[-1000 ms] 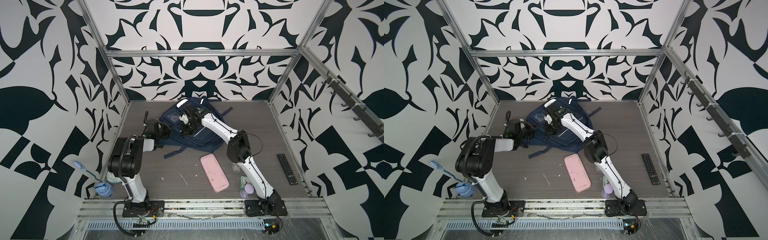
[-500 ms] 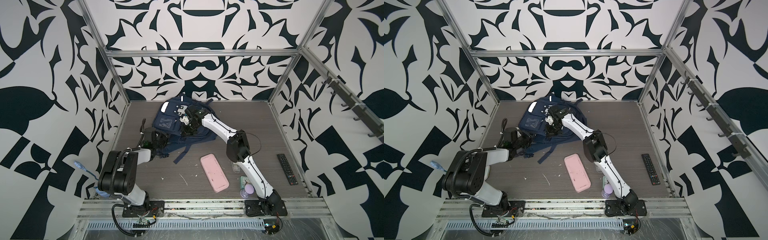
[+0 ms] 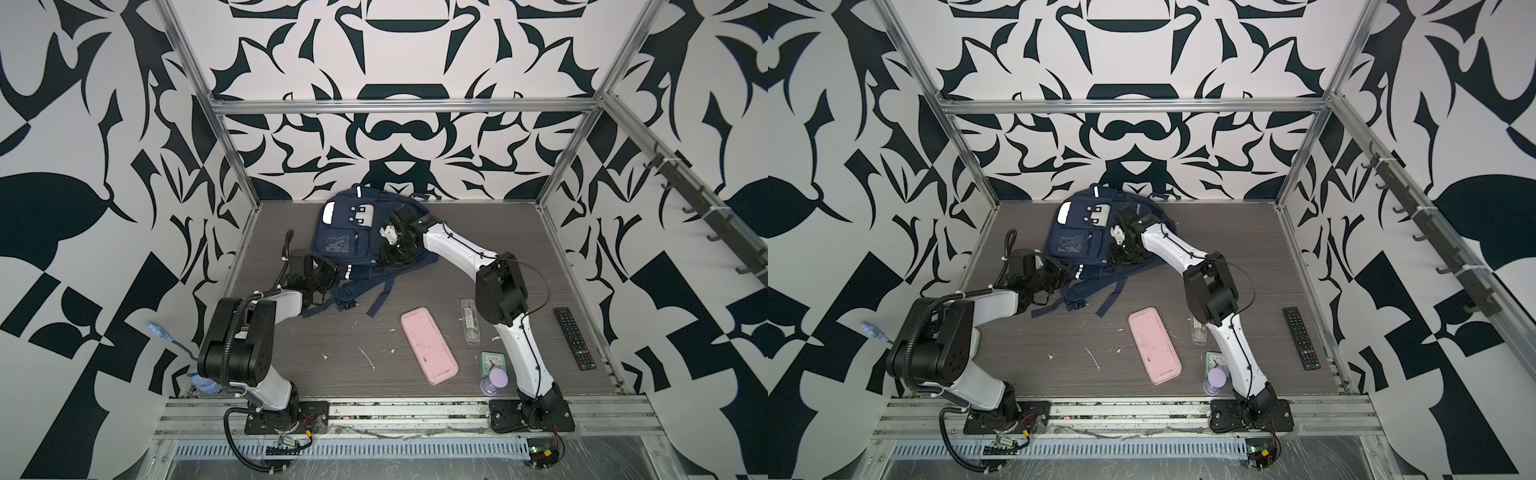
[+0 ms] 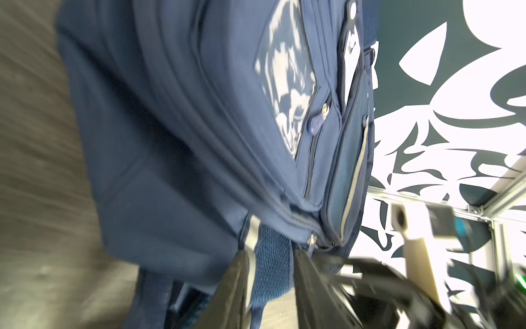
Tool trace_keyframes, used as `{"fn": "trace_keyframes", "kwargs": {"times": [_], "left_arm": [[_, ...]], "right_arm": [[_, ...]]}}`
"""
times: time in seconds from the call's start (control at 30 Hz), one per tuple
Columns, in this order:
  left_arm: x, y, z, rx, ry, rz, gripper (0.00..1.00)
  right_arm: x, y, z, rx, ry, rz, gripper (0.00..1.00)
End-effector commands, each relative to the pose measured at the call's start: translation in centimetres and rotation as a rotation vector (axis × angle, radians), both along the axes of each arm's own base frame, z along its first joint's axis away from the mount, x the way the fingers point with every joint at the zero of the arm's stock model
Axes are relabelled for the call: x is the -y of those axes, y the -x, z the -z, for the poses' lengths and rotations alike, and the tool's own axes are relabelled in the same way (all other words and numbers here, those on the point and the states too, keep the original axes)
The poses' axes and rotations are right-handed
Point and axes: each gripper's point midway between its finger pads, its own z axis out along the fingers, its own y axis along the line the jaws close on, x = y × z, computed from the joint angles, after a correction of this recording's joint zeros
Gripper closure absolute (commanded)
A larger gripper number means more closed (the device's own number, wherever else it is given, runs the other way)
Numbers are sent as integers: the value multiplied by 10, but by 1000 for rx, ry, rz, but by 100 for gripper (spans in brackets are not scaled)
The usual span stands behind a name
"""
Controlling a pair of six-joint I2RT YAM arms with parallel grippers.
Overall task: Pack books, pencil case, and school supplies into a backpack
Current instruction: Unzip the student bag at the top-center of the table, then pick up the pencil case from the bottom-center of the table.
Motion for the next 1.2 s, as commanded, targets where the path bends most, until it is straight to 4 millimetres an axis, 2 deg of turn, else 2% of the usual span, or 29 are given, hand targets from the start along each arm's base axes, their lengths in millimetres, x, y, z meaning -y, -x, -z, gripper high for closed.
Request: {"fn": "trace_keyframes", "kwargs": {"times": [0.0,0.13,0.23,0.33,0.5,0.7,0.8,0.93,1.07,1.17], "left_arm": [[-11,-4,6,-22,-36,-8,69],[-24,-7,7,-35,-67,-32,68],[-32,-10,13,-59,-83,-48,66],[-29,-19,23,-84,-58,-23,64],[-33,-30,40,-120,-36,-41,63],[-54,-33,48,-150,-56,-89,63],[-49,-36,31,-104,-107,-48,57],[-22,-25,-4,-54,-235,52,47],[7,-9,-36,1,-282,158,38],[24,9,-46,12,-289,239,35]], "right_arm": [[7,3,-52,123,-43,15,53],[23,18,-70,166,-44,32,52],[44,27,-78,204,-7,66,52],[59,39,-80,226,4,88,51],[85,61,-73,221,43,113,50],[116,90,-67,213,78,141,47],[124,104,-57,191,78,139,43],[134,121,-35,143,103,138,39],[144,135,-19,97,97,144,37],[143,146,-9,48,61,143,36]]}}
